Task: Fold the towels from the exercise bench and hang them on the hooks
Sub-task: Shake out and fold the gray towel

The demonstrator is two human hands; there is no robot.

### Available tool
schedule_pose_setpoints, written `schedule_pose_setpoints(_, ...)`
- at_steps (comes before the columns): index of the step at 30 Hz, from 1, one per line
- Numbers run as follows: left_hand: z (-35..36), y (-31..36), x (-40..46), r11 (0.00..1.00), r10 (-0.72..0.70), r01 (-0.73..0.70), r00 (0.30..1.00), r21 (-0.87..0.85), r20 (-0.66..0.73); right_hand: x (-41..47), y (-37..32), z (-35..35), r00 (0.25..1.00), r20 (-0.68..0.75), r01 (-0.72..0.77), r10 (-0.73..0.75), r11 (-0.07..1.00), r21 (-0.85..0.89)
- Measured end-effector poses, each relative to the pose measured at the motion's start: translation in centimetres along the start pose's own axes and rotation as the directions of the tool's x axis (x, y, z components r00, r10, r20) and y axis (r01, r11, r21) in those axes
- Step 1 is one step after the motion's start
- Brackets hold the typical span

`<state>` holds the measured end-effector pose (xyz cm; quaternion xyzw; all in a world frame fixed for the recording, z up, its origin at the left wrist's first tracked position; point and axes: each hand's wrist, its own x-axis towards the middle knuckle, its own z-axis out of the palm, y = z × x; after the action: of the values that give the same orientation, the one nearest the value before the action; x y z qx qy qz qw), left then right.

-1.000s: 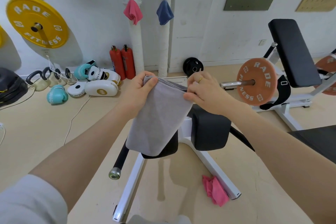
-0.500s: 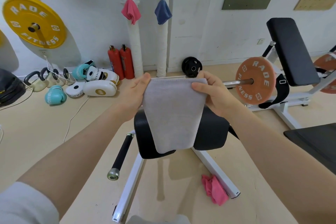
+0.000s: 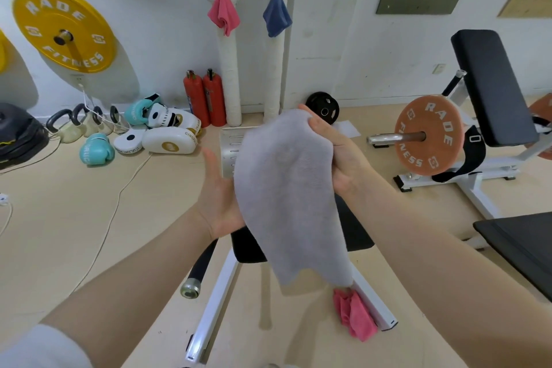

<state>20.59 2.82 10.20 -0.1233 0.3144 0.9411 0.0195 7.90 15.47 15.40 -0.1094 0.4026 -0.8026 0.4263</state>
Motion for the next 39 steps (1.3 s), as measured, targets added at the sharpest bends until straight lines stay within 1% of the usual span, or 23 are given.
schedule_pose_setpoints(1,-0.8,-0.3,-0.4,0.999,-0.042,0.041,0.998,0.018,0.049,0.5,0.5,0.4,1.0,-0.016,-0.011,0.011,1.0,0.013)
schedule_pose_setpoints(3,-2.4,-0.5,-1.1,0.986,-0.08,0.067,0.994,0.153,0.077,1.7,1.2,0.9,0.996,-0.07,-0.051,0.053,0.998,0.031)
schedule_pose_setpoints(5,-3.0,0.2,-2.0,0.946,-0.088,0.071,0.995,0.318,0.04,2.6,1.8,1.4,0.977,-0.161,-0.133,0.14,0.99,0.056)
schedule_pose_setpoints(7,-3.5,1.4,-2.7,0.918,-0.054,0.066,0.998,0.392,-0.041,3.5,2.5,1.8,0.943,-0.269,-0.183,0.194,0.981,0.065)
schedule_pose_setpoints(9,-4.0,3.0,-3.2,0.928,-0.007,0.042,0.996,0.37,-0.094,4.5,3.7,2.2,0.916,-0.34,-0.216,0.213,0.976,0.03)
schedule_pose_setpoints(12,-5.3,6.4,-4.0,0.931,0.039,0.024,0.985,0.365,-0.165,5.8,6.5,3.5,0.886,-0.381,-0.295,0.265,0.955,-0.02)
schedule_pose_setpoints(13,-5.8,7.8,-4.5,0.932,0.043,0.028,0.981,0.361,-0.188,6.2,7.6,4.2,0.879,-0.371,-0.331,0.299,0.943,-0.026)
schedule_pose_setpoints(15,-7.2,11.0,-5.2,0.937,0.066,0.014,0.974,0.348,-0.216,6.8,9.7,6.2,0.893,-0.283,-0.375,0.349,0.926,-0.039)
schedule_pose_setpoints(17,-9.0,14.5,-5.9,0.94,0.088,0.006,0.962,0.341,-0.257,7.5,11.3,9.1,0.933,-0.191,-0.319,0.305,0.946,-0.05)
schedule_pose_setpoints(18,-10.2,16.3,-6.2,0.94,0.096,0.01,0.952,0.342,-0.291,8.0,11.9,10.6,0.952,-0.16,-0.277,0.261,0.957,-0.09)
schedule_pose_setpoints(20,-12.8,19.8,-6.8,0.953,0.101,0.017,0.923,0.303,-0.372,9.4,13.6,13.5,0.97,-0.163,-0.217,0.18,0.942,-0.256)
schedule_pose_setpoints(21,-14.1,21.3,-7.1,0.968,0.092,0.01,0.913,0.249,-0.397,10.4,14.5,14.8,0.973,-0.176,-0.201,0.148,0.918,-0.341)
schedule_pose_setpoints(22,-15.6,22.6,-7.5,0.982,0.078,-0.002,0.911,0.186,-0.404,11.4,15.4,16.0,0.977,-0.175,-0.184,0.123,0.9,-0.395)
schedule_pose_setpoints(24,-18.2,24.6,-8.5,0.997,0.047,-0.021,0.909,0.068,-0.414,13.4,17.2,18.3,0.982,-0.151,-0.165,0.112,0.896,-0.413)
schedule_pose_setpoints(27,-21.7,26.9,-10.7,0.998,0.029,-0.048,0.938,-0.047,-0.347,15.6,19.6,21.4,0.976,-0.176,-0.199,0.132,0.87,-0.452)
schedule_pose_setpoints(30,-24.2,29.3,-13.0,0.986,0.101,-0.134,0.956,-0.102,-0.276,16.7,21.5,24.0,0.973,-0.183,-0.214,0.143,0.86,-0.464)
schedule_pose_setpoints(32,-25.2,30.3,-14.6,0.987,0.152,-0.159,0.967,-0.016,-0.203,17.5,22.4,25.6,0.988,-0.113,-0.145,0.109,0.907,-0.395)
schedule_pose_setpoints(33,-25.7,30.5,-15.3,0.989,0.132,-0.119,0.979,0.092,-0.155,18.0,22.8,26.5,0.993,-0.085,-0.108,0.084,0.936,-0.335)
schedule_pose_setpoints(34,-26.3,30.4,-15.7,0.967,0.088,-0.055,0.988,0.248,-0.126,18.4,23.1,27.2,0.996,-0.065,-0.084,0.069,0.959,-0.272)
schedule_pose_setpoints(35,-27.0,30.1,-15.9,0.914,0.044,0.011,0.991,0.405,-0.125,18.7,23.3,27.9,0.996,-0.059,-0.077,0.065,0.973,-0.218)
schedule_pose_setpoints(36,-27.3,30.0,-16.1,0.852,0.04,0.038,0.99,0.522,-0.137,19.0,23.5,28.4,0.995,-0.067,-0.081,0.07,0.979,-0.188)
schedule_pose_setpoints(37,-27.6,30.1,-16.1,0.817,0.082,0.024,0.984,0.576,-0.157,19.2,23.6,28.7,0.995,-0.068,-0.084,0.072,0.978,-0.192)
schedule_pose_setpoints(39,-27.6,31.0,-16.1,0.827,0.185,-0.048,0.964,0.56,-0.191,19.3,23.5,28.9,0.997,-0.053,-0.074,0.061,0.956,-0.284)
